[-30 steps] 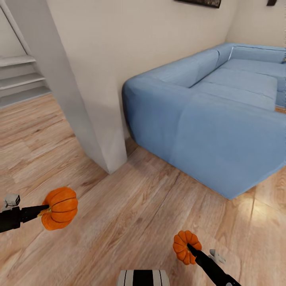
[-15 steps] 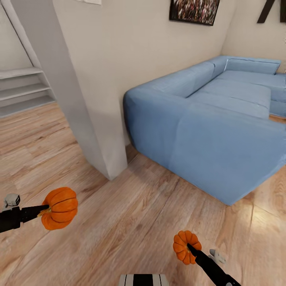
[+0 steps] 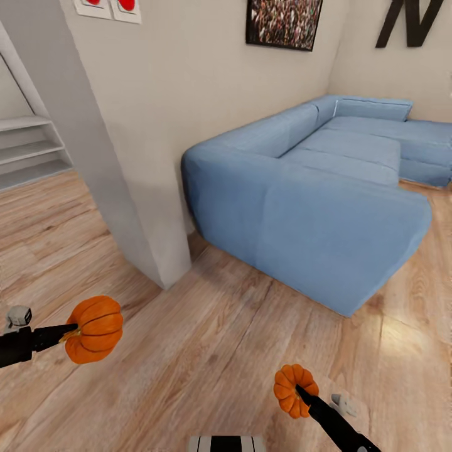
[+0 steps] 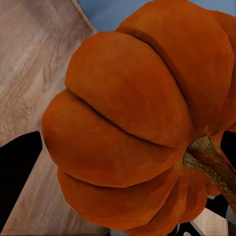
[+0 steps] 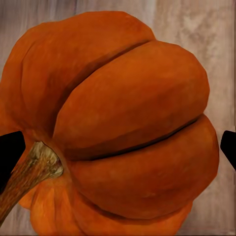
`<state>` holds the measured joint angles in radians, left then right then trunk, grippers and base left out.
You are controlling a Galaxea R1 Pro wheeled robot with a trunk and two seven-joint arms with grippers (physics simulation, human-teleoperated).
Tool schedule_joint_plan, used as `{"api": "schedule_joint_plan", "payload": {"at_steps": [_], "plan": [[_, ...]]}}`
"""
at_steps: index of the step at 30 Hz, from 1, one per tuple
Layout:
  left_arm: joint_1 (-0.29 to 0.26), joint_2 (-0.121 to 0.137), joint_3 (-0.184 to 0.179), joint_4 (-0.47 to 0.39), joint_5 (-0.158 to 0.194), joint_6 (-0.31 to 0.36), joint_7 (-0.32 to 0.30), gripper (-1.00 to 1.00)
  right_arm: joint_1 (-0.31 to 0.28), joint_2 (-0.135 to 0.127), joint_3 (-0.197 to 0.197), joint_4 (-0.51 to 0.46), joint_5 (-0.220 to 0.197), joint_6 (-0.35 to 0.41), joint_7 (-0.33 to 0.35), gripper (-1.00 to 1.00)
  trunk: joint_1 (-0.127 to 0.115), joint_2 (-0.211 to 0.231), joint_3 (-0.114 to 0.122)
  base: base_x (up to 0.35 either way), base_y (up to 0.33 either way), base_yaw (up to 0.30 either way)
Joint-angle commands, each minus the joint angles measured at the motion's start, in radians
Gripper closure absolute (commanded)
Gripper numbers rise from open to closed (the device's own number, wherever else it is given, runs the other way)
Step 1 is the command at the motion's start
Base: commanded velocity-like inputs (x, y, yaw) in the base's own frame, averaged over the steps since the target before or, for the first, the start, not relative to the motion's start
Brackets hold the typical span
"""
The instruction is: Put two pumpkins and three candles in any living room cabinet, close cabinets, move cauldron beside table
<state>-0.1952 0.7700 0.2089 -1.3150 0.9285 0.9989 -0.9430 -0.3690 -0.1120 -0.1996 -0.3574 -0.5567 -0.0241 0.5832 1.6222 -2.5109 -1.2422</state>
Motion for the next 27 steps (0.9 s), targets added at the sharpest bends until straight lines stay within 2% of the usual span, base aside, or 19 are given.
{"api": "schedule_joint_plan", "payload": {"at_steps": [1, 10, 21, 27], "plan": [[-0.001, 0.000, 0.001, 0.000, 0.000, 0.004, -0.004, 1.00, -0.001, 0.000, -0.001, 0.002, -0.006, 0.000, 0.004, 1.00, -0.001, 0.000, -0.001, -0.235, 0.112, -0.033], [-0.001, 0.001, 0.001, 0.000, 0.001, 0.004, -0.004, 1.00, -0.001, 0.000, -0.001, 0.002, -0.006, 0.000, 0.004, 1.00, -0.001, 0.000, 0.000, -0.265, 0.144, -0.049], [0.000, 0.001, 0.001, 0.000, 0.001, 0.004, -0.004, 1.00, -0.001, 0.000, -0.001, 0.002, -0.006, 0.000, 0.004, 1.00, -0.001, 0.000, 0.000, -0.268, 0.154, -0.247], [-0.001, 0.000, 0.005, 0.000, 0.001, 0.004, -0.004, 1.00, -0.001, 0.000, -0.001, 0.001, -0.006, 0.000, 0.005, 1.00, -0.001, 0.000, 0.000, -0.079, 0.039, -0.262]]}}
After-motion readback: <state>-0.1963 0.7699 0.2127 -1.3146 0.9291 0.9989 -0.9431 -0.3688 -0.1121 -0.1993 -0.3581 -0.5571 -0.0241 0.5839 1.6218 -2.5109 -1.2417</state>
